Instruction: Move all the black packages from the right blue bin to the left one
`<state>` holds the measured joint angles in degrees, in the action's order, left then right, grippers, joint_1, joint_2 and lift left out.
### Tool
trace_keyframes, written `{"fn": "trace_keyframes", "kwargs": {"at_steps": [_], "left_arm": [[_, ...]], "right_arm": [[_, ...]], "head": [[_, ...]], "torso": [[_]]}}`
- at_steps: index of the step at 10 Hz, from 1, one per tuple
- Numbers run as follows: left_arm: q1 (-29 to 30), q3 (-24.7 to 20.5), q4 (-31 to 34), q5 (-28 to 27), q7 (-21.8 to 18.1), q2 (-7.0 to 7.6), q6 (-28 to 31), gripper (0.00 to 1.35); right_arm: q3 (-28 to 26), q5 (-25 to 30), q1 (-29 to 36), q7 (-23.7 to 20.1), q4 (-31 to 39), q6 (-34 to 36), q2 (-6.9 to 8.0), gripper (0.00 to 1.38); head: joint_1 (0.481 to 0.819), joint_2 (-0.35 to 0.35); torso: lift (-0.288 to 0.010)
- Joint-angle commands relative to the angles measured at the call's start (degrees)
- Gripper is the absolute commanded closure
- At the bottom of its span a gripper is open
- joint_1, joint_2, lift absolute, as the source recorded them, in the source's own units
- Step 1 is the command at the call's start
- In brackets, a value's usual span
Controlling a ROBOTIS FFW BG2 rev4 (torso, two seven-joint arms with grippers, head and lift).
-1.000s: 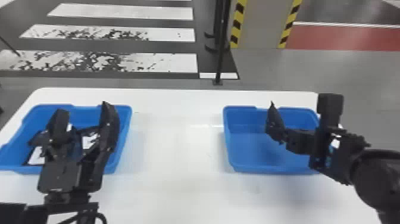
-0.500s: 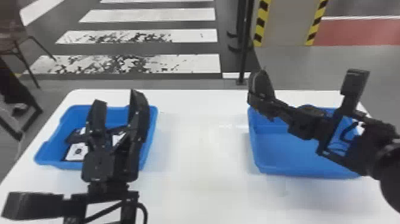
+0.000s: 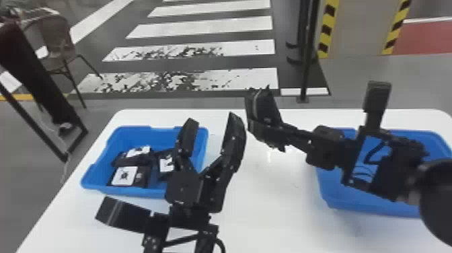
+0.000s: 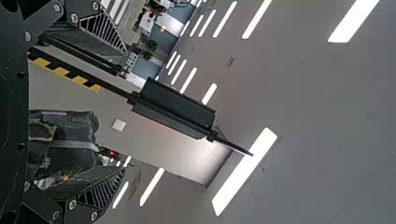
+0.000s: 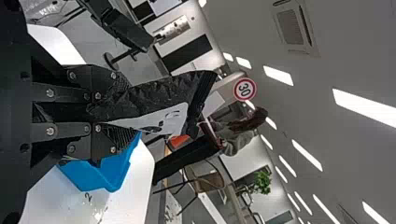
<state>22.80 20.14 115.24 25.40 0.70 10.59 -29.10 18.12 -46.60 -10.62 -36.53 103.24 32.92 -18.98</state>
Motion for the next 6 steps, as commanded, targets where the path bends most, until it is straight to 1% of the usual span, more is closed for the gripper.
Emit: {"fn": "trace_keyframes", "kwargs": {"at_steps": [1,3,5,6], "left_arm": [[-0.2,0.2,0.0,-0.6,0.0,0.05,0.4,0.2],[-0.3,0.2,1.3,-2.9,0.0,0.22,2.9,0.2],[0.1,-0.6,4.8,-6.6,0.0,0.4,9.3,0.2],[0.5,-1.5,5.6,-9.1,0.1,0.31,10.8,0.2]], "right_arm": [[2.9,0.8,-1.3,0.8,-0.1,0.5,-0.18,1.17],[6.2,2.2,-2.7,2.0,0.0,1.0,-0.36,1.17],[8.5,3.4,-3.3,3.0,0.6,1.0,-0.53,1.17],[9.1,3.4,-3.3,3.4,1.2,0.8,-0.62,1.17]], "head": [[0.668,0.174],[0.678,0.196],[0.686,0.209],[0.688,0.209]], "torso": [[-0.178],[-0.178],[-0.178],[-0.178]]}}
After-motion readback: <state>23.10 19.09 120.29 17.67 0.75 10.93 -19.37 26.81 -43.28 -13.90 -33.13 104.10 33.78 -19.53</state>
